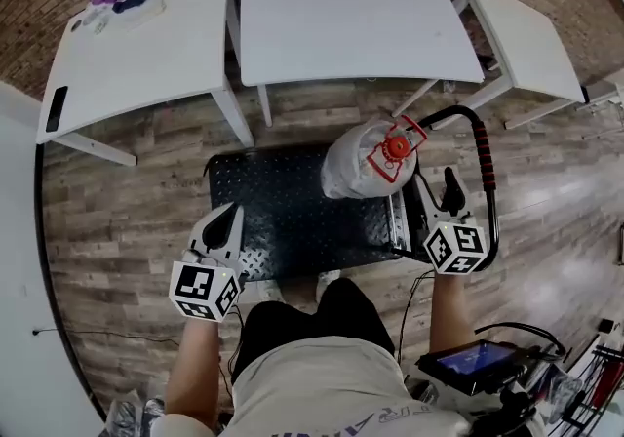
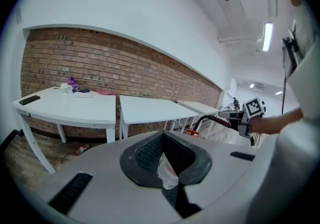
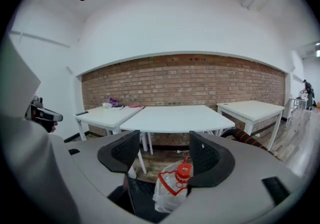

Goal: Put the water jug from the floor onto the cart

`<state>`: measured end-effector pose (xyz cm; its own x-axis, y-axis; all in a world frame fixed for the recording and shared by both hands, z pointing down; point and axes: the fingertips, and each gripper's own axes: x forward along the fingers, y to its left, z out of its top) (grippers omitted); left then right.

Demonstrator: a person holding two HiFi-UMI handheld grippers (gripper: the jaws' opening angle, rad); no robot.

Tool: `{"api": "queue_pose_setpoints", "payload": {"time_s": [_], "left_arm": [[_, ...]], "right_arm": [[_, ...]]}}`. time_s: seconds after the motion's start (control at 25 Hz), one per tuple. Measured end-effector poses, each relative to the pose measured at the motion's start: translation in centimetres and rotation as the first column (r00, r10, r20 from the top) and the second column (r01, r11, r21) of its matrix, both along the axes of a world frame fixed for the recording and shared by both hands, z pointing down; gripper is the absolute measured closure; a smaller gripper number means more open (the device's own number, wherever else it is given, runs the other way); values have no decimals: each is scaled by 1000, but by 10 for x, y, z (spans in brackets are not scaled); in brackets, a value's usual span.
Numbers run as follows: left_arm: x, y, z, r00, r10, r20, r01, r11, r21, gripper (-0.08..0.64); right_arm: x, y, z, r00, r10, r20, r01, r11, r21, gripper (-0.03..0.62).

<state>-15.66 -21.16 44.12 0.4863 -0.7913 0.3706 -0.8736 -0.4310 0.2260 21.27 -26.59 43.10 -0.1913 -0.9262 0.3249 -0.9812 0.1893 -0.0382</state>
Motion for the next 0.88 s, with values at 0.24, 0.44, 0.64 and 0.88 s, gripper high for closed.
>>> {"api": "queue_pose_setpoints", "payload": {"time_s": [0.24, 0.44, 0.64, 0.88], "left_arm": [[1, 38, -23, 992, 117, -46, -115, 993, 34, 560], [3, 70, -41, 975, 222, -13, -220, 972, 78, 560], [15, 87, -60, 964, 265, -20, -260, 958, 123, 560], [48, 101, -74, 952, 305, 19, -303, 938, 170, 560]], "right_arm": [[-40, 71, -58, 998, 9, -56, -5, 997, 77, 290], [-74, 126, -101, 992, 11, -128, 8, 989, 146, 387], [-89, 169, -123, 982, 20, -189, 18, 981, 195, 468], [-65, 217, -130, 986, 100, -133, -71, 976, 205, 586]]}}
